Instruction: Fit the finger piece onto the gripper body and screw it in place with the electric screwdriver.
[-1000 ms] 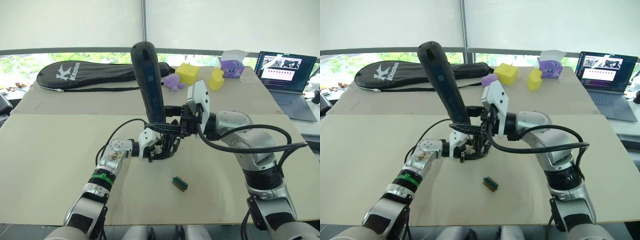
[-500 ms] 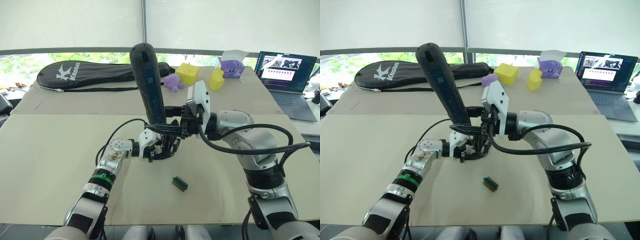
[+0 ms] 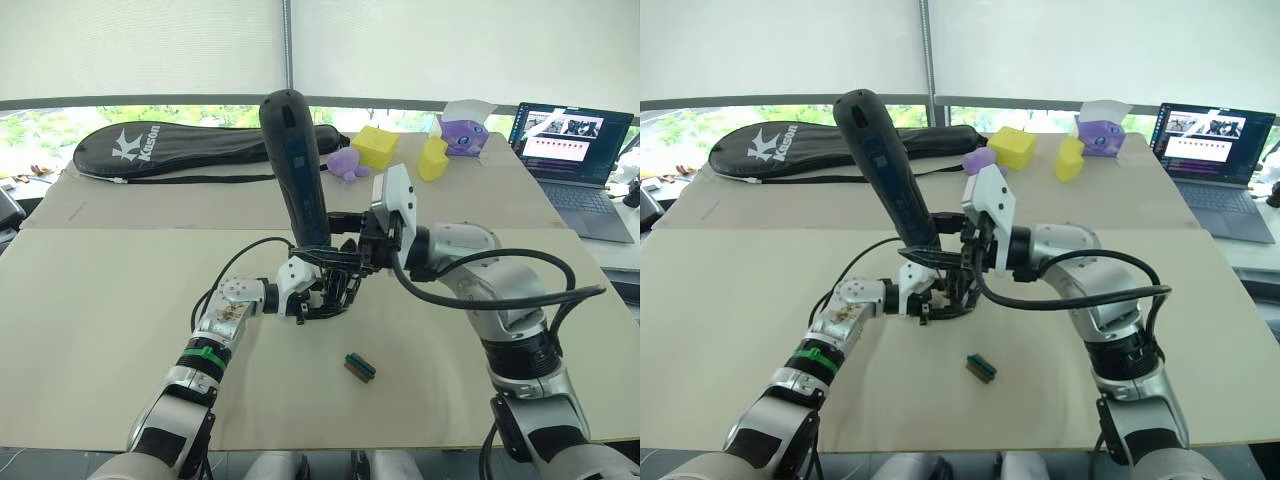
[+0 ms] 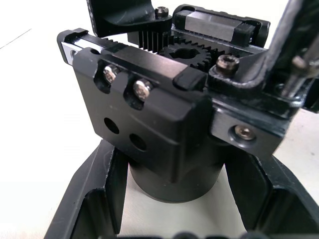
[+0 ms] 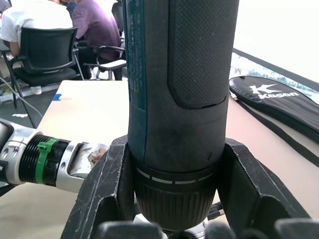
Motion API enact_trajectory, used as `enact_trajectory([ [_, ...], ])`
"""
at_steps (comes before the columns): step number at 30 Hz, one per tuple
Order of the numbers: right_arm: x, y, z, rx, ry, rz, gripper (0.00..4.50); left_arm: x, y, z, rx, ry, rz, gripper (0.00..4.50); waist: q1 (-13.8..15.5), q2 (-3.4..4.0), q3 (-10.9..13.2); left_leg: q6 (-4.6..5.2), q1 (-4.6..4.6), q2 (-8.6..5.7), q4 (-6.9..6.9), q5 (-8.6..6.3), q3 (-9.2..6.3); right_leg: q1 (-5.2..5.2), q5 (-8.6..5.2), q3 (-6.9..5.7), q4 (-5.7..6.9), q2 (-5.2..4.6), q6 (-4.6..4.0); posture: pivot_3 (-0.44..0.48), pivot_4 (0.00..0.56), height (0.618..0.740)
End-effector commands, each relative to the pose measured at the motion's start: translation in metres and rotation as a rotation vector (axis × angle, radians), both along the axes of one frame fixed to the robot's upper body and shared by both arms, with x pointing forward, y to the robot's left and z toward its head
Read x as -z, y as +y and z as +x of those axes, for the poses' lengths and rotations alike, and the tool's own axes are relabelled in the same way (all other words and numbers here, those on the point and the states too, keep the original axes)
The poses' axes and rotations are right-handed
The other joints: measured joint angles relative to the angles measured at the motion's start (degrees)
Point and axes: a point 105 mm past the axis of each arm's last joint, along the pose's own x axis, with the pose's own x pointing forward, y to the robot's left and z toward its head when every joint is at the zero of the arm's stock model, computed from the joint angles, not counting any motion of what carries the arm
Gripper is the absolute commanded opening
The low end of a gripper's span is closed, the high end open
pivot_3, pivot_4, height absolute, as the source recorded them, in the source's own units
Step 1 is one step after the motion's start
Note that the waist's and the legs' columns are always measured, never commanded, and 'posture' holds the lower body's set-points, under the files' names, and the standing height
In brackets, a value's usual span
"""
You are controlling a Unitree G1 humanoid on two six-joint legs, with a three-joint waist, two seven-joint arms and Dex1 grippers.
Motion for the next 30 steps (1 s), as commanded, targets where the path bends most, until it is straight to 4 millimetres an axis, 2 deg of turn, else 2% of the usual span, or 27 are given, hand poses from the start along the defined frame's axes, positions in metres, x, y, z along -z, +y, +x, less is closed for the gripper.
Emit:
enact_trajectory([
  [1,-0.018,0.001,-0.008,-0.027,-0.087,0.022,1.92,-0.015,-0.001,0.004,0.0,-0.052,-0.022,2.29,0.0,0.0,0.0,0.0,0.0,0.0,0.0,0.0,0.0,0.0,0.0,0.0,0.0,0.0,0.0,0.0,0.15,0.74],
  [10,-0.01,-0.003,-0.002,0.013,-0.026,0.072,1.92,-0.015,-0.001,0.005,0.0,-0.052,-0.023,2.29,0.0,0.0,0.0,0.0,0.0,0.0,0.0,0.0,0.0,0.0,0.0,0.01,0.0,0.0,0.0,0.0,0.15,0.74],
  [22,0.024,-0.023,0.015,0.093,0.045,0.068,1.92,-0.017,0.0,0.007,0.0,-0.058,-0.017,2.29,0.0,0.01,0.0,-0.01,0.06,0.0,0.01,0.0,0.01,0.05,0.0,0.0,0.01,0.01,0.0,0.0,0.15,0.74],
  [30,0.046,-0.025,0.021,0.112,0.155,0.016,1.92,-0.019,-0.002,0.008,0.002,-0.06,-0.02,2.29,0.0,0.03,0.0,-0.03,0.11,0.0,0.02,0.01,0.0,0.09,0.0,0.04,0.03,-0.01,0.0,0.0,0.15,0.74],
])
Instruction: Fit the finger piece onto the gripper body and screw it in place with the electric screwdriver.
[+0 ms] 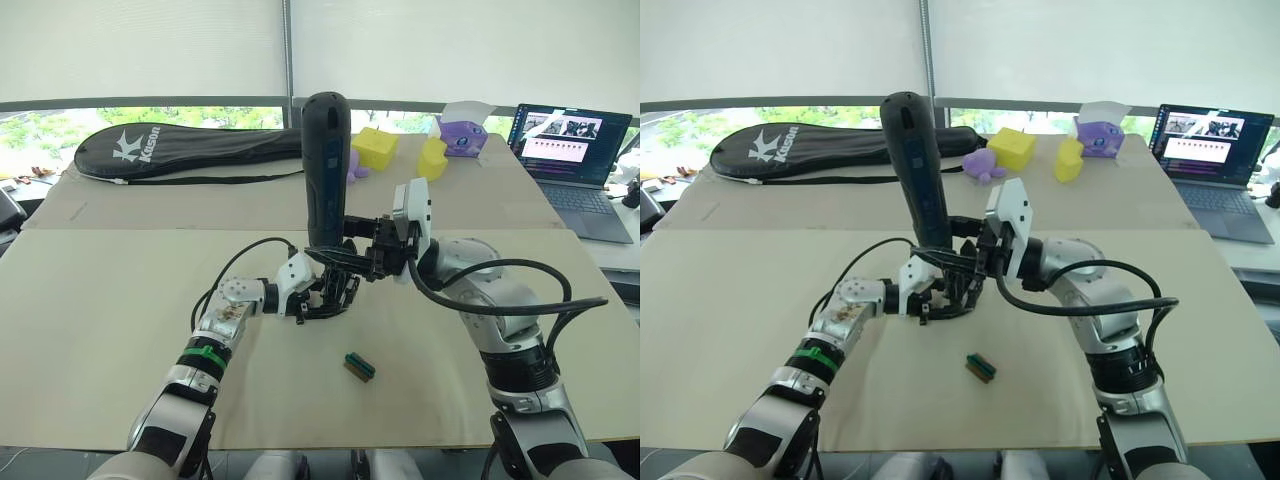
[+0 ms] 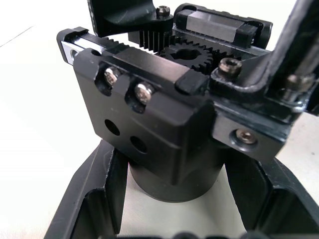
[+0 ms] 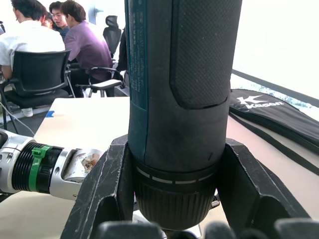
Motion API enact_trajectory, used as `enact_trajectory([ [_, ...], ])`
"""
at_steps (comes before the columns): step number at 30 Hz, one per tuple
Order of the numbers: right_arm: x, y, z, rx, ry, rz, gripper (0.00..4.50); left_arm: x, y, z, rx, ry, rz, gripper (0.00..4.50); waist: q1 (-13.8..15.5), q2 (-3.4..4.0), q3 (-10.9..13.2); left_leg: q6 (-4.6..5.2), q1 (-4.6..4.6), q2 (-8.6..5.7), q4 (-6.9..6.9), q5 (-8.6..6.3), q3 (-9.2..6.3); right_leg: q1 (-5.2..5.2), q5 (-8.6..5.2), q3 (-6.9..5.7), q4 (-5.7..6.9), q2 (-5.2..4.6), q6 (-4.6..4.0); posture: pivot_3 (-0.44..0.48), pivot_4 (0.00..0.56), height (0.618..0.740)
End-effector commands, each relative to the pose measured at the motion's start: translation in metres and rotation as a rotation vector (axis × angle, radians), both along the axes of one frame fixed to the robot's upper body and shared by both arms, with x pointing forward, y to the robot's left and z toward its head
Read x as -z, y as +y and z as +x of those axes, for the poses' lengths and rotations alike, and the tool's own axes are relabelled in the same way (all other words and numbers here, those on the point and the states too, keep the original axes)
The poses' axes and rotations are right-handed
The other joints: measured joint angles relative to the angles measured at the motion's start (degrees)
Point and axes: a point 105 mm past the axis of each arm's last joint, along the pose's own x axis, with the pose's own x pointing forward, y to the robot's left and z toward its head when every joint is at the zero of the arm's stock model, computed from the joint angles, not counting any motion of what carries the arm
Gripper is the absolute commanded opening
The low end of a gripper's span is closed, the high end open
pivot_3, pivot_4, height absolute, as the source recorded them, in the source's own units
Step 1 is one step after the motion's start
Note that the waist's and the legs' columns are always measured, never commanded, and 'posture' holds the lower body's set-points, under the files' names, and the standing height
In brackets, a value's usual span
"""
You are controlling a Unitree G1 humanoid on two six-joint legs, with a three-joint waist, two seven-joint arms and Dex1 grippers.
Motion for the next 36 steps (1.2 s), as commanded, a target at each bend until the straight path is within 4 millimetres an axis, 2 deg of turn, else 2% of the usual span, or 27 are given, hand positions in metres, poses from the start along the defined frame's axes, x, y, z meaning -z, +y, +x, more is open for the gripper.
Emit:
enact_trajectory([
  [1,0.035,-0.009,0.012,0.06,0.148,-0.09,1.92,-0.021,-0.002,0.007,0.006,-0.07,-0.024,2.29,0.0,0.01,0.0,0.0,0.0,0.0,0.0,0.0,0.0,0.0,0.0,0.0,0.0,0.0,0.0,0.0,0.15,0.74],
  [11,0.062,-0.013,0.016,0.061,0.181,-0.24,1.92,-0.021,-0.001,0.006,0.004,-0.074,-0.023,2.29,0.1,0.03,-0.1,0.0,0.13,0.01,-0.01,0.0,-0.02,0.11,0.0,0.04,0.0,-0.02,0.0,0.0,0.15,0.74],
  [17,0.057,-0.011,0.02,0.06,0.148,-0.261,1.92,-0.02,0.0,0.006,0.002,-0.074,-0.023,2.29,0.1,0.04,-0.2,0.0,0.16,0.02,-0.02,0.0,-0.02,0.12,0.0,0.08,0.0,-0.03,0.0,0.0,0.15,0.74],
  [28,0.067,-0.01,0.018,0.04,0.105,-0.326,1.92,-0.02,-0.002,0.005,0.004,-0.077,-0.024,2.29,0.2,0.03,-0.2,0.0,0.17,0.02,-0.02,0.0,-0.02,0.13,0.0,0.1,-0.01,-0.05,0.0,0.0,0.15,0.74],
  [33,0.067,-0.011,0.02,0.057,0.187,-0.281,1.92,-0.02,-0.002,0.006,0.003,-0.078,-0.023,2.29,0.2,0.03,-0.2,0.0,0.17,0.02,-0.02,0.0,-0.02,0.13,0.0,0.1,0.0,-0.05,0.0,0.0,0.15,0.74],
  [36,0.078,-0.014,0.026,0.09,0.2,-0.34,1.92,-0.021,-0.002,0.006,0.004,-0.078,-0.022,2.29,0.2,0.03,-0.2,0.0,0.17,0.02,-0.02,0.0,-0.02,0.13,0.0,0.11,-0.01,-0.05,0.0,0.0,0.15,0.74],
])
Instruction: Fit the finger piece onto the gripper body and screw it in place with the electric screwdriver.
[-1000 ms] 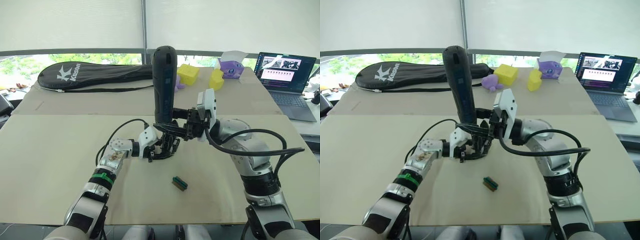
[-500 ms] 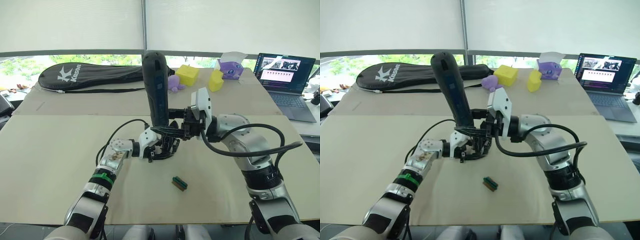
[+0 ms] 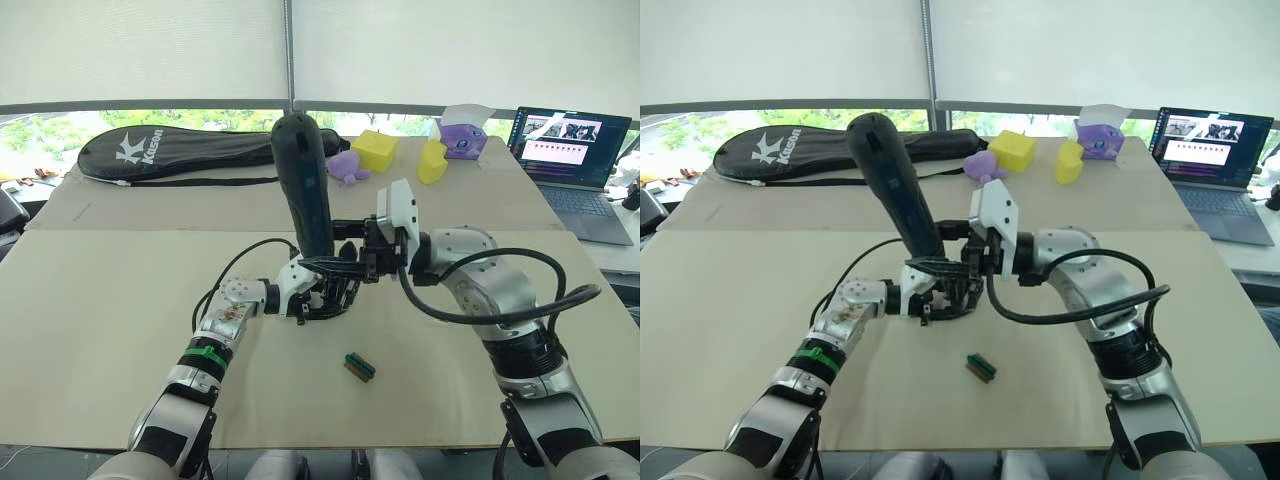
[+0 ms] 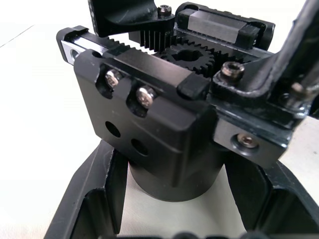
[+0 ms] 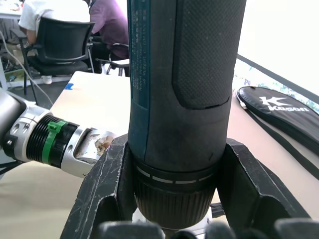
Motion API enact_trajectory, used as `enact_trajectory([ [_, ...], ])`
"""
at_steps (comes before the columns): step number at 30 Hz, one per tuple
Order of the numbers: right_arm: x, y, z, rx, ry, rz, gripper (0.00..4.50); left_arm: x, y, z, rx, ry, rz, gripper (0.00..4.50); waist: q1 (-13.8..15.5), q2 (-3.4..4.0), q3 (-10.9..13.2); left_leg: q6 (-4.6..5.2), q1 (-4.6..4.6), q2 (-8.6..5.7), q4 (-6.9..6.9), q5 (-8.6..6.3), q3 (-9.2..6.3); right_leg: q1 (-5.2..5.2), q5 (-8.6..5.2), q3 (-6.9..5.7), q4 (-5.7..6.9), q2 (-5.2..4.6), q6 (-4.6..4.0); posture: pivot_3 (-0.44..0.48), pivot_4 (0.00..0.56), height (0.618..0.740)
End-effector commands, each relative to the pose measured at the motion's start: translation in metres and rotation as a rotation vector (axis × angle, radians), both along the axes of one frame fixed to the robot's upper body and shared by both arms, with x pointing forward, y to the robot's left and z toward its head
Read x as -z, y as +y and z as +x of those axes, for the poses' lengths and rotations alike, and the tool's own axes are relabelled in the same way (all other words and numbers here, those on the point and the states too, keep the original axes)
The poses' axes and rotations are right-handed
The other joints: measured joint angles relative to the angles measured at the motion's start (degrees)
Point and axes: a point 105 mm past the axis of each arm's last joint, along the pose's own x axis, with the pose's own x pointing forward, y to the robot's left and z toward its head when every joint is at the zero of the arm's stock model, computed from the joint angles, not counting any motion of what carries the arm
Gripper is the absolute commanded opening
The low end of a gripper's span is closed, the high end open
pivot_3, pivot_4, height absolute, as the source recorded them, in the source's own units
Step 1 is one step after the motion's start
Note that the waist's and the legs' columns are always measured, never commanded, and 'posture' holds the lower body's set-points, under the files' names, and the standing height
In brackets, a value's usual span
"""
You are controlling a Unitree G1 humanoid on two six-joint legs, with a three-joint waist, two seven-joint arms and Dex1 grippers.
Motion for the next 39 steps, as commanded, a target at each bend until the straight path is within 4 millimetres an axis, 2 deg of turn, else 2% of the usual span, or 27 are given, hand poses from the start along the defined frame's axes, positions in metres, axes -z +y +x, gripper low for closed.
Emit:
enact_trajectory([
  [1,0.074,-0.025,0.03,0.207,0.24,-0.227,1.92,-0.023,0.0,0.006,0.008,-0.077,-0.037,2.29,0.0,0.01,0.0,0.0,0.0,0.0,0.0,0.0,0.0,0.0,0.0,0.0,0.0,0.0,0.0,0.0,0.15,0.74],
  [8,0.076,-0.028,0.04,0.278,0.326,-0.204,1.92,-0.024,0.0,0.007,0.006,-0.076,-0.036,2.29,0.0,-0.07,-0.5,0.0,0.07,0.02,-0.04,0.0,0.0,0.04,0.0,0.02,-0.01,0.0,0.0,0.0,0.15,0.74],
  [11,0.074,-0.03,0.042,0.289,0.282,-0.194,1.92,-0.024,0.0,0.007,0.005,-0.076,-0.036,2.29,0.0,-0.14,-0.6,0.0,0.13,0.02,-0.1,0.0,0.0,0.07,0.0,0.04,-0.02,0.0,0.0,0.0,0.15,0.74],
  [16,0.056,-0.035,0.042,0.292,0.221,-0.037,1.92,-0.024,0.001,0.008,0.002,-0.077,-0.037,2.29,0.0,-0.25,-0.7,0.0,0.14,0.02,-0.12,0.0,0.0,0.07,0.0,0.04,-0.03,0.0,0.0,0.0,0.15,0.74],
  [19,0.054,-0.04,0.037,0.291,0.192,0.021,1.92,-0.025,0.001,0.008,0.001,-0.078,-0.038,2.29,0.0,-0.25,-0.7,0.0,0.13,0.02,-0.13,0.0,0.0,0.07,0.0,0.06,-0.03,0.0,0.0,0.0,0.15,0.74],
  [21,0.056,-0.04,0.033,0.279,0.181,0.03,1.92,-0.025,0.0,0.008,0.001,-0.078,-0.038,2.29,0.0,-0.25,-0.7,0.0,0.14,0.02,-0.13,0.0,0.0,0.07,0.0,0.06,-0.03,0.01,0.0,0.0,0.15,0.74],
  [25,0.075,-0.039,0.023,0.242,0.168,-0.051,1.92,-0.025,0.0,0.008,0.002,-0.076,-0.039,2.29,0.0,-0.24,-0.7,0.0,0.16,0.02,-0.14,0.0,0.01,0.07,0.0,0.08,-0.03,0.01,0.0,0.0,0.15,0.74],
  [28,0.075,-0.035,0.02,0.203,0.142,-0.066,1.92,-0.025,0.001,0.008,0.002,-0.075,-0.036,2.29,-0.1,-0.24,-0.7,0.0,0.17,0.02,-0.15,0.0,0.01,0.08,0.0,0.08,-0.03,0.01,0.0,0.0,0.15,0.74],
  [35,0.078,-0.022,0.031,0.209,0.134,-0.067,1.92,-0.026,0.0,0.008,0.001,-0.077,-0.038,2.29,-0.1,-0.25,-0.7,0.0,0.18,0.03,-0.15,0.0,0.02,0.08,0.0,0.08,-0.03,0.01,0.0,0.0,0.15,0.74],
  [39,0.086,-0.025,0.035,0.241,0.166,-0.098,1.92,-0.026,0.0,0.008,-0.001,-0.078,-0.039,2.29,-0.1,-0.25,-0.7,0.0,0.17,0.03,-0.15,0.0,0.01,0.08,0.0,0.09,-0.03,0.01,0.0,0.0,0.15,0.74],
])
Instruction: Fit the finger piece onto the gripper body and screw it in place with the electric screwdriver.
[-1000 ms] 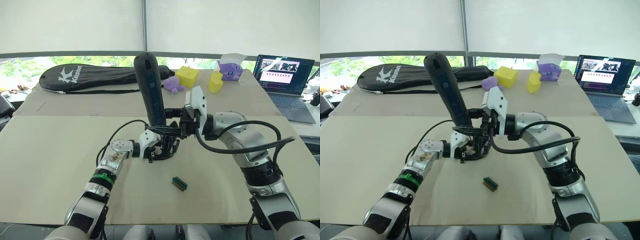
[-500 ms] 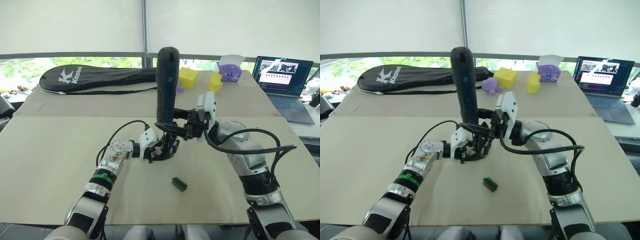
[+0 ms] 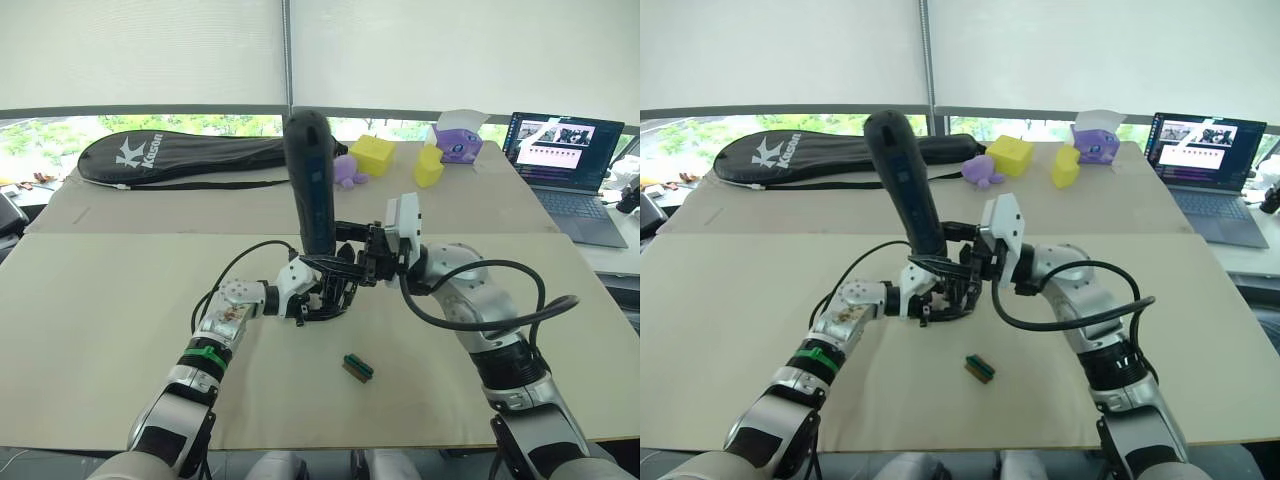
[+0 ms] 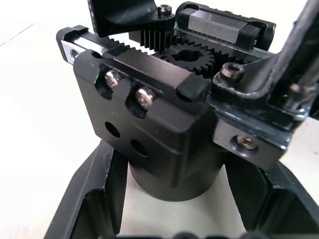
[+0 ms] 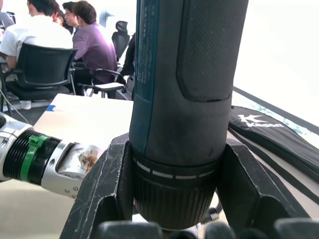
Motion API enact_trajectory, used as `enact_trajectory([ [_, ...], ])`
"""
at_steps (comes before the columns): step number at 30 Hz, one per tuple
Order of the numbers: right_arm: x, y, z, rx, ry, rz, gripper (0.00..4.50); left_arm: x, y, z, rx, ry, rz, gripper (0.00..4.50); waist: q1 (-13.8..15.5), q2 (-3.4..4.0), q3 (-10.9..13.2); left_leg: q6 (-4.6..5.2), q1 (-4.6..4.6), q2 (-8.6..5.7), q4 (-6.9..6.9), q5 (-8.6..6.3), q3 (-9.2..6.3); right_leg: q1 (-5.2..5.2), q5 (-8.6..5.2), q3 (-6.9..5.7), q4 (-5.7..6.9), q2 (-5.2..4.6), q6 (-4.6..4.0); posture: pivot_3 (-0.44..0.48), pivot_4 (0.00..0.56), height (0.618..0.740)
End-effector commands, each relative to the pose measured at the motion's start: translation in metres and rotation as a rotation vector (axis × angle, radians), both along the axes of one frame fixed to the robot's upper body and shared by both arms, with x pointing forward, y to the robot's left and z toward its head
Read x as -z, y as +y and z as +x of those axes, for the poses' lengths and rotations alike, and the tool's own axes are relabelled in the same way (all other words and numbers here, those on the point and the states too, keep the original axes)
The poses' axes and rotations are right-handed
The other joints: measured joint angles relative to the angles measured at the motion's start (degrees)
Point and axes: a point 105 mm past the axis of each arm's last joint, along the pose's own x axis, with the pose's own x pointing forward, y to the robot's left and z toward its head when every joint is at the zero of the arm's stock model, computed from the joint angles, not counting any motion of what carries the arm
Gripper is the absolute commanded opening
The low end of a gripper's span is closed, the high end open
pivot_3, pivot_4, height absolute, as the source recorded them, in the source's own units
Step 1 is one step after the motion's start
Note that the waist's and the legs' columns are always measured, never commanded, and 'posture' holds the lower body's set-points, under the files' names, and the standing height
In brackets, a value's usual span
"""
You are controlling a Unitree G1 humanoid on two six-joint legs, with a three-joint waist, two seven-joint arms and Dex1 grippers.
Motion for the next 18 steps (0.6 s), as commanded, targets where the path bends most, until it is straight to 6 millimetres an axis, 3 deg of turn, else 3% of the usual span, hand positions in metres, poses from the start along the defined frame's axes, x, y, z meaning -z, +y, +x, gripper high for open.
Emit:
enact_trajectory([
  [1,0.077,-0.03,0.028,0.206,0.217,-0.237,1.92,-0.031,-0.001,0.008,0.011,-0.095,-0.046,2.29,0.0,0.0,0.0,0.0,0.0,0.0,0.0,0.0,0.0,0.0,0.0,0.0,0.0,0.0,0.0,0.0,0.15,0.74],
  [10,0.084,-0.053,0.037,0.317,0.318,-0.273,1.92,-0.032,-0.003,0.009,0.013,-0.094,-0.047,2.29,0.1,0.01,-0.4,0.0,0.11,0.02,-0.04,0.0,0.0,0.1,0.0,0.01,-0.02,-0.01,0.0,0.0,0.15,0.74],
  [18,0.091,-0.036,0.032,0.271,0.285,-0.346,1.92,-0.032,-0.003,0.009,0.016,-0.094,-0.045,2.29,0.1,0.01,-0.4,0.1,0.62,0.08,-0.28,-0.08,-0.01,0.65,-0.02,0.02,-0.19,-0.01,0.01,0.0,0.15,0.74],
])
